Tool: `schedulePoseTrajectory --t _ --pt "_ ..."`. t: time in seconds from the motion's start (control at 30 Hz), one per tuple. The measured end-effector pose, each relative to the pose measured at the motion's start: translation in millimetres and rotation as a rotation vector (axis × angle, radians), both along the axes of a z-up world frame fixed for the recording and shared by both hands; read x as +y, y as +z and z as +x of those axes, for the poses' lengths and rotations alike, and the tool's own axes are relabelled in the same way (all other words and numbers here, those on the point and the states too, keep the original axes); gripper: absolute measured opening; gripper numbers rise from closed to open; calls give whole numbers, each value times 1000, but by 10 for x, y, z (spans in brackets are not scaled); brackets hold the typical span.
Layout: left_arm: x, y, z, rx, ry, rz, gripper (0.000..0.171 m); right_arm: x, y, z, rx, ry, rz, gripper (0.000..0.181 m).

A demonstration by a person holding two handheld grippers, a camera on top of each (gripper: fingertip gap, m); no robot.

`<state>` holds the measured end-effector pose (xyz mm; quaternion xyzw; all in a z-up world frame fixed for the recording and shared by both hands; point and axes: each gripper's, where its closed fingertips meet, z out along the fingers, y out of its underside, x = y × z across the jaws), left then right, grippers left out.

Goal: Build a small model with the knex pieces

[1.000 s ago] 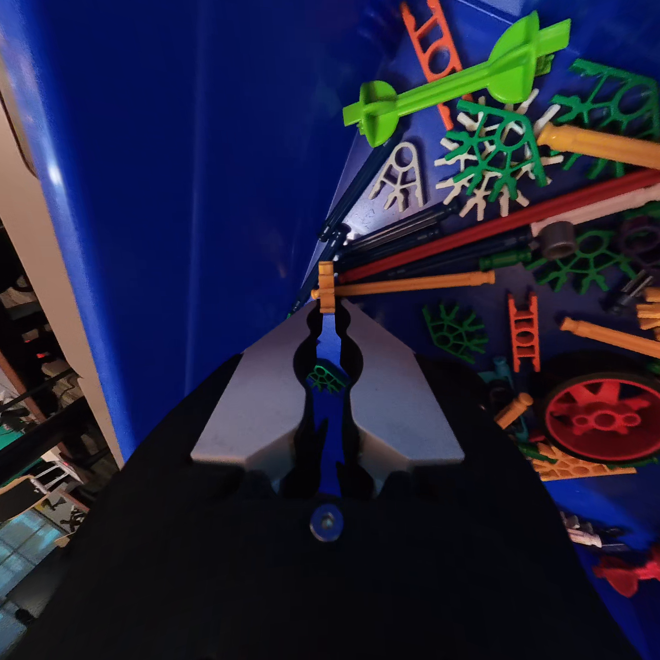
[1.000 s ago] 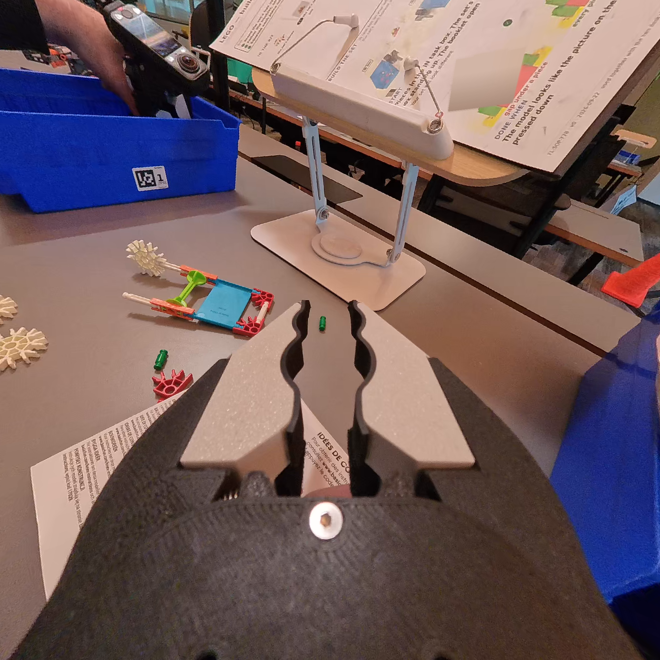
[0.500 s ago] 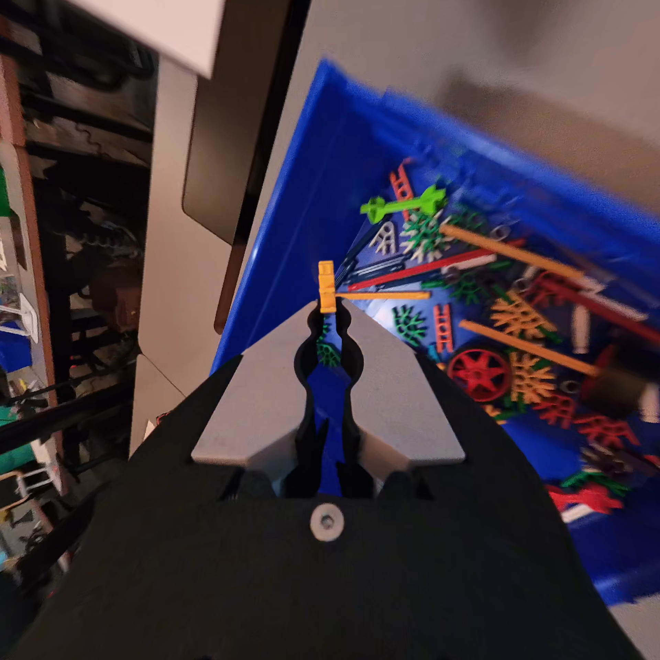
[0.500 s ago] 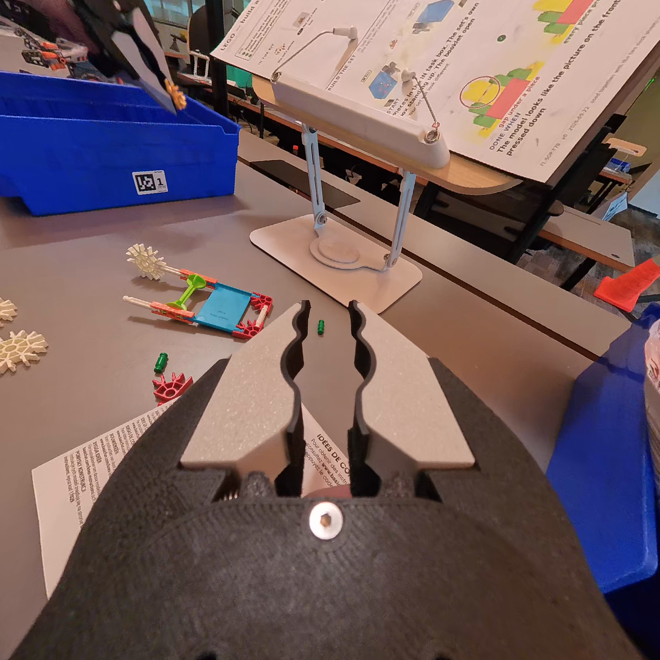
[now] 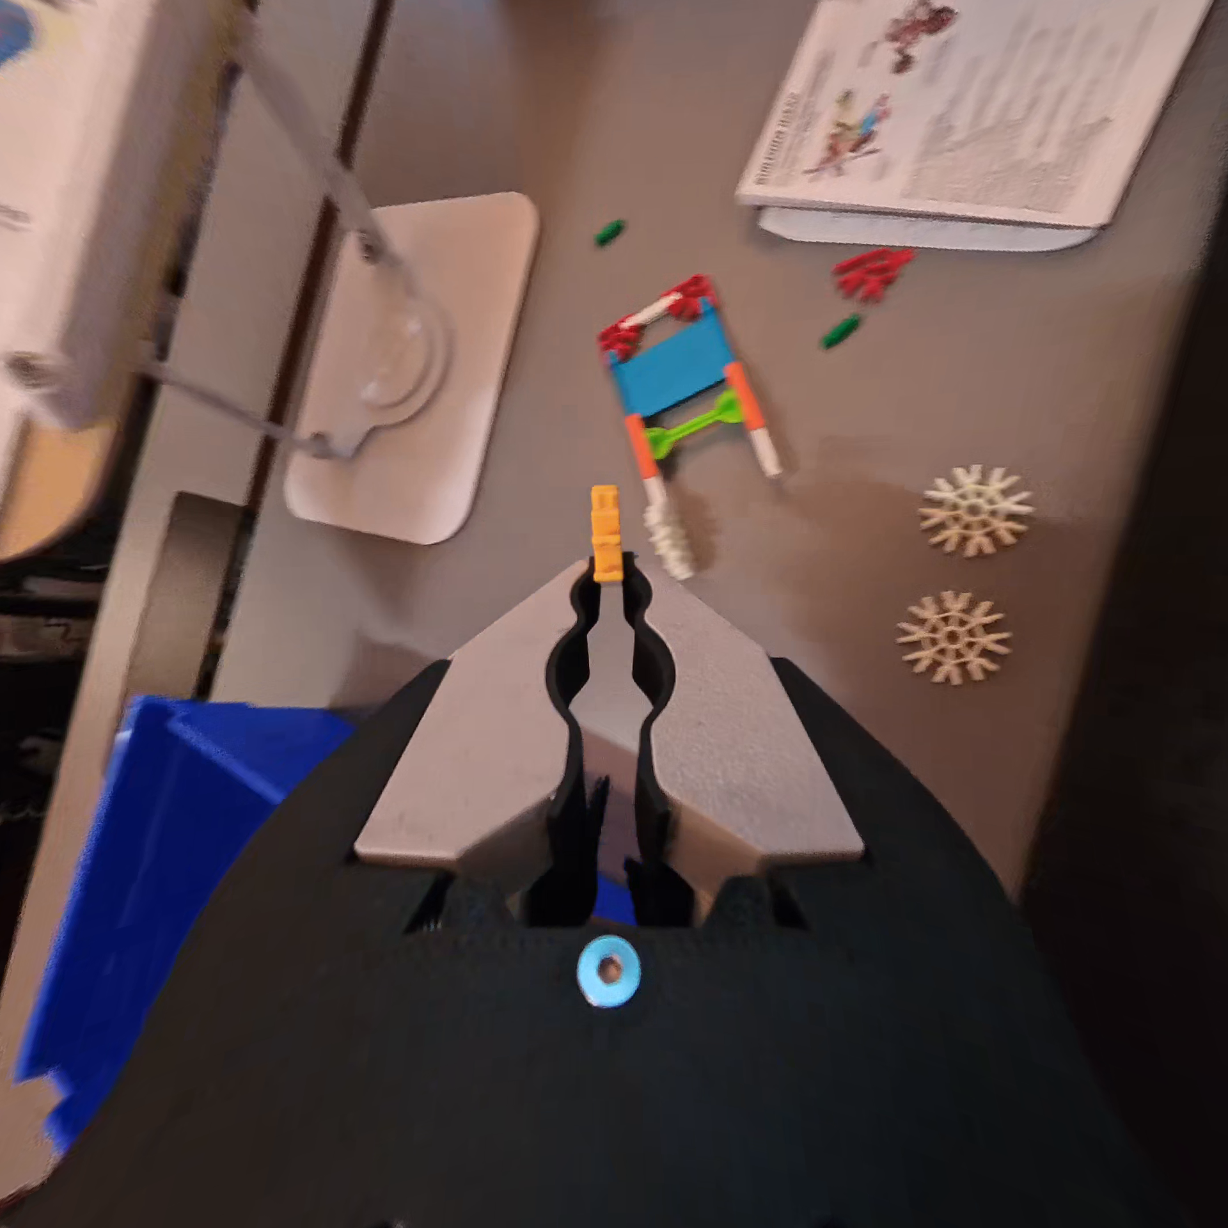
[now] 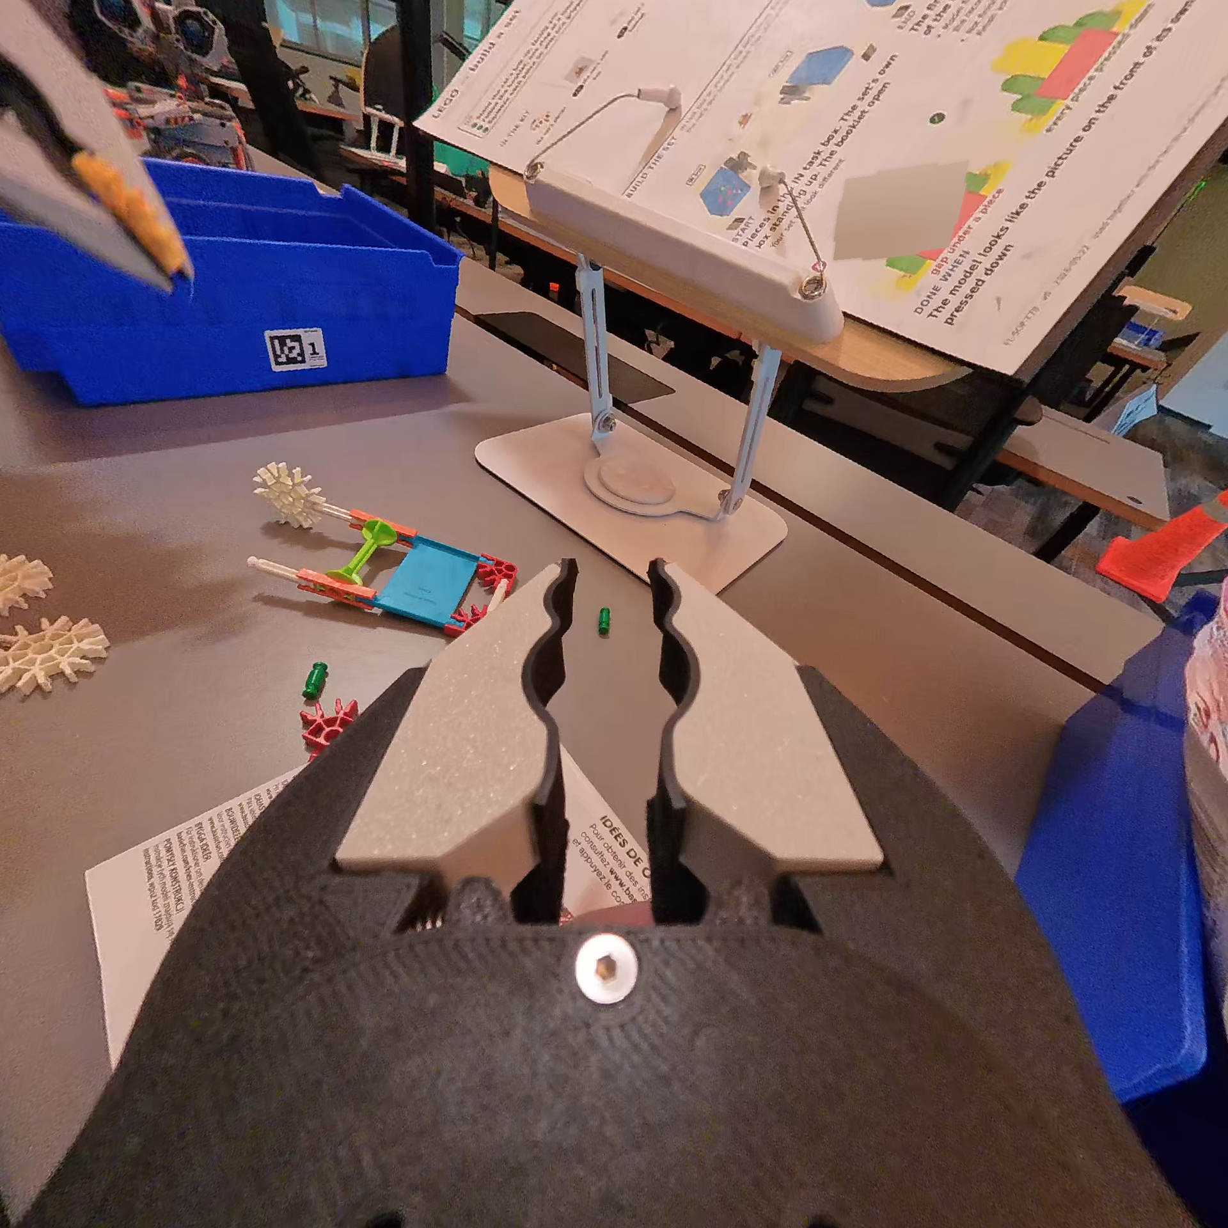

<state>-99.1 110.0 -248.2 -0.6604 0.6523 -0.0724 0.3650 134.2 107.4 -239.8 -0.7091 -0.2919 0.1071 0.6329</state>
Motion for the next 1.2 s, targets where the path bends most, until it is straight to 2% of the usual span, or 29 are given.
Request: schedulePoseTrajectory --t 0.1,0.2,0.27,0.37,0.53,0.67,0.73,1.2 --pt "-313 -357 122 4 -31 -97 4 -10 4 -18 -5 6 3 21" --pt "-537 -563 215 -42 -44 -207 4 -17 -2 -31 -11 10 3 21" --pt "-574 -634 257 -78 -32 -230 4 -20 -2 -35 -14 11 3 21" --pt "-720 -778 342 -145 -16 -375 4 -18 -7 -36 -14 11 1 21" --pt "-790 -1051 354 -162 34 -542 4 -14 -27 -44 -17 15 -7 21" --pt "-756 -1088 348 -194 65 -595 6 -12 -32 -42 -17 15 -8 21" --pt "-738 -1074 349 -210 74 -607 13 -13 -30 -42 -17 15 -8 21" --pt "-661 -1079 319 -222 87 -536 13 -17 -19 -36 -15 15 -5 21"
